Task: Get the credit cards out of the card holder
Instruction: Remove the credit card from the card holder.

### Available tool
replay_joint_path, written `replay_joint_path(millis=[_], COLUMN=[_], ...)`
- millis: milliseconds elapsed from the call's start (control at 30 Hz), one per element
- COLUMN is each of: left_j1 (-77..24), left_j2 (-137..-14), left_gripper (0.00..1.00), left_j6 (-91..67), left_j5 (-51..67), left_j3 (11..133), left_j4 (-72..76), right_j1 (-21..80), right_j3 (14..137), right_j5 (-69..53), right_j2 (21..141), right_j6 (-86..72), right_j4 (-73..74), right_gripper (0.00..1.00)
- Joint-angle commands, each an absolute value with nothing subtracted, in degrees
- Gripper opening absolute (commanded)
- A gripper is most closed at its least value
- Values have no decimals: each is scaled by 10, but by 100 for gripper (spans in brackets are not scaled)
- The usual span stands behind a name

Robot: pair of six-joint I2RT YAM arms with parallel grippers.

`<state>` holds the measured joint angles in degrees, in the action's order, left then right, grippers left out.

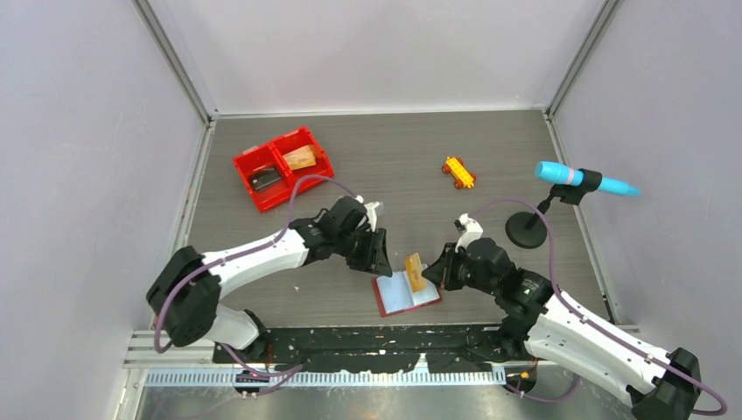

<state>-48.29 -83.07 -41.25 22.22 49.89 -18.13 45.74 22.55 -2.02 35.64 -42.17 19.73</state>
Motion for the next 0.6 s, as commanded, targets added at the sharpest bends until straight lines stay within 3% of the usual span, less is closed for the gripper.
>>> replay_joint_path(millis=[0,300,567], left_j1=[-472,-427,-422], left_j2=[-761,-635,-558], left_gripper=[45,52,58], left_j6=[-386,-308,-265], left_j5=[221,282,325], left_j3=[519,512,492], left_j4=[-214,-269,-285], right_j1=[455,454,454], right_j3=[285,348,334], right_j5=[-43,-159,-281], right_j2=[355,379,387], right_j6=[-358,-300,-317], right_j4=[223,235,162], right_gripper=[5,5,5])
